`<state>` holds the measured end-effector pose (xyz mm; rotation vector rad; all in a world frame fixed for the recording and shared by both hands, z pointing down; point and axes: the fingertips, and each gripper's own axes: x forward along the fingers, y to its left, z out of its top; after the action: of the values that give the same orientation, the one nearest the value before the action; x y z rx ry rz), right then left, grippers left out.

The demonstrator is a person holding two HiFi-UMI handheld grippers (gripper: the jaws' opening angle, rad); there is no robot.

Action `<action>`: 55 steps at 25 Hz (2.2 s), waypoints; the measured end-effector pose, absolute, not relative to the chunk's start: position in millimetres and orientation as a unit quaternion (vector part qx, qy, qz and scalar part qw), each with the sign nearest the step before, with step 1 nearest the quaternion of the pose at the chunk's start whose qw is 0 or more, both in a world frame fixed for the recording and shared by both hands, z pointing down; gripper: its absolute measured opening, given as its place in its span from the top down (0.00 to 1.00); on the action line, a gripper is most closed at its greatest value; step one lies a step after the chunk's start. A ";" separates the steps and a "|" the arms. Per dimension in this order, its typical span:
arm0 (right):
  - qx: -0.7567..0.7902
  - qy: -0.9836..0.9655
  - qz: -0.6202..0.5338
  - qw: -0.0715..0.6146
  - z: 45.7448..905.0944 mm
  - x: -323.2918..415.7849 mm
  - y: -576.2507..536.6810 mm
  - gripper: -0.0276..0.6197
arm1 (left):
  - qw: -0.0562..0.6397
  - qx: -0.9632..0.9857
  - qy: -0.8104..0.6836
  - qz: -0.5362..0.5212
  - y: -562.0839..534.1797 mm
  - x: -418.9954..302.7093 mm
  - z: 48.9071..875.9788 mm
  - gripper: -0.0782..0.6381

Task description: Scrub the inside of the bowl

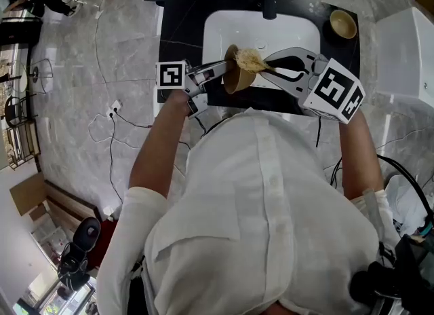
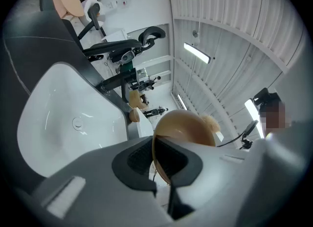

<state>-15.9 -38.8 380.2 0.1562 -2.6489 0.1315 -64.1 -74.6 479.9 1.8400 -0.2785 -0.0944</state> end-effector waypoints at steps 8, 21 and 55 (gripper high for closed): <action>0.026 -0.978 0.069 0.196 377.6 -33.5 -16.0 0.91 | 0.614 0.768 -0.141 -0.117 -96.7 -73.9 467.6 0.88; 0.008 -0.968 0.082 0.236 437.1 -50.7 -7.2 0.91 | 0.597 0.788 -0.039 -0.142 -84.0 -60.2 423.5 0.88; 0.068 -0.967 0.117 0.216 418.1 -36.4 -64.7 0.91 | 0.585 0.810 -0.041 0.015 -53.0 -78.0 483.6 0.87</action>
<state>-36.4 -64.7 418.1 0.1883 -2.6796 0.3238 -78.0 -53.0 483.6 1.8880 -0.0960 0.0347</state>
